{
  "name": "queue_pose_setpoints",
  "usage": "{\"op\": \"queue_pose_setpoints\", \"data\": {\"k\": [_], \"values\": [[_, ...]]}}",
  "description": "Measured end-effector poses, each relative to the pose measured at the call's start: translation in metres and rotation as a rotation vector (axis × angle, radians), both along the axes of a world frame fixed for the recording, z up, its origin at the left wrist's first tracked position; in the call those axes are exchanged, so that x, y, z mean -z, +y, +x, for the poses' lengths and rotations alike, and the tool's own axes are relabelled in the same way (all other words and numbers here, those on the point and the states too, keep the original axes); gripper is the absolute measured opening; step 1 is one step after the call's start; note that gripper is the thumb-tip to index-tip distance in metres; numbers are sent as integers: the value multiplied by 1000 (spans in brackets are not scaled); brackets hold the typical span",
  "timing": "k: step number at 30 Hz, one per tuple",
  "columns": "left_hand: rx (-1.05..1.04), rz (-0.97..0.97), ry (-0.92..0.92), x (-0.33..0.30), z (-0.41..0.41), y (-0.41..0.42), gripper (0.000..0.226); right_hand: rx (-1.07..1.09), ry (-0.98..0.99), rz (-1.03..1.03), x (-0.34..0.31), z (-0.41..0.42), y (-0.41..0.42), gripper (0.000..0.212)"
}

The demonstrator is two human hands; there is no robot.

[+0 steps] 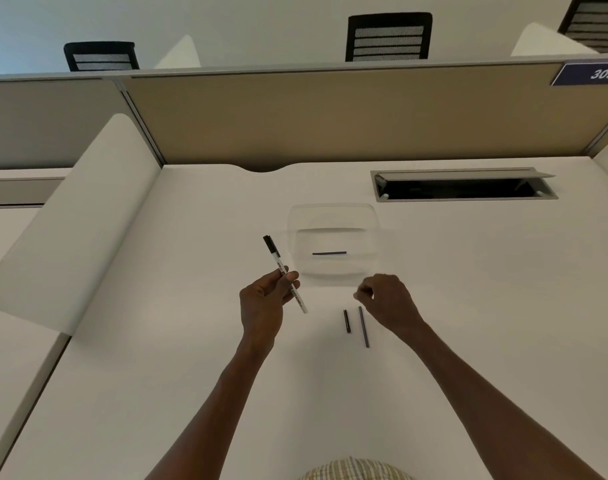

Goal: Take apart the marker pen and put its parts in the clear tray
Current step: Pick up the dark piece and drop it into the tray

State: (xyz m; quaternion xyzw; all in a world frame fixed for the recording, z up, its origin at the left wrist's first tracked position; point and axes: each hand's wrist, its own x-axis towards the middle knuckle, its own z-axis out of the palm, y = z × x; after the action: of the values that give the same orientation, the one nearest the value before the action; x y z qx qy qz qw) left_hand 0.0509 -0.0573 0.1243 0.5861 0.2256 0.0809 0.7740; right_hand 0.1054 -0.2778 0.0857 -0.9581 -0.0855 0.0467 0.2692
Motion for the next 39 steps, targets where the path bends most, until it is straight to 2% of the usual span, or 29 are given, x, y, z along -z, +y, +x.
{"op": "queue_pose_setpoints", "data": {"k": [5, 11, 20, 25, 27, 30, 35, 38, 39], "values": [[-5, 4, 11, 0, -10, -2, 26, 139, 139, -94, 17, -16, -3, 25], [-1, -10, 42, 1, -20, -7, 22, 209, 190, -151, 20, -24, 2, 32], [4, -15, 46, 3, -31, -13, 17, 222, 174, -187, 19, -32, 11, 13], [-1, -23, 49, 3, -35, -15, 18, 215, 155, -112, 9, -36, 6, 15], [-7, -31, 45, 2, -36, -16, 16, 225, 146, -48, -2, -37, 5, 11], [-19, -55, 43, -2, -37, -17, 10, 210, 97, 43, -19, -37, 6, 17], [-43, -103, 43, -7, -37, -20, 16, 158, 0, 212, -45, -38, 3, 13], [-69, -192, 43, -12, -36, -21, 17, 166, -51, 312, -58, -40, 4, 2], [-80, -245, 45, -14, -35, -22, 18, 171, -53, 351, -63, -41, 5, 6]]}}
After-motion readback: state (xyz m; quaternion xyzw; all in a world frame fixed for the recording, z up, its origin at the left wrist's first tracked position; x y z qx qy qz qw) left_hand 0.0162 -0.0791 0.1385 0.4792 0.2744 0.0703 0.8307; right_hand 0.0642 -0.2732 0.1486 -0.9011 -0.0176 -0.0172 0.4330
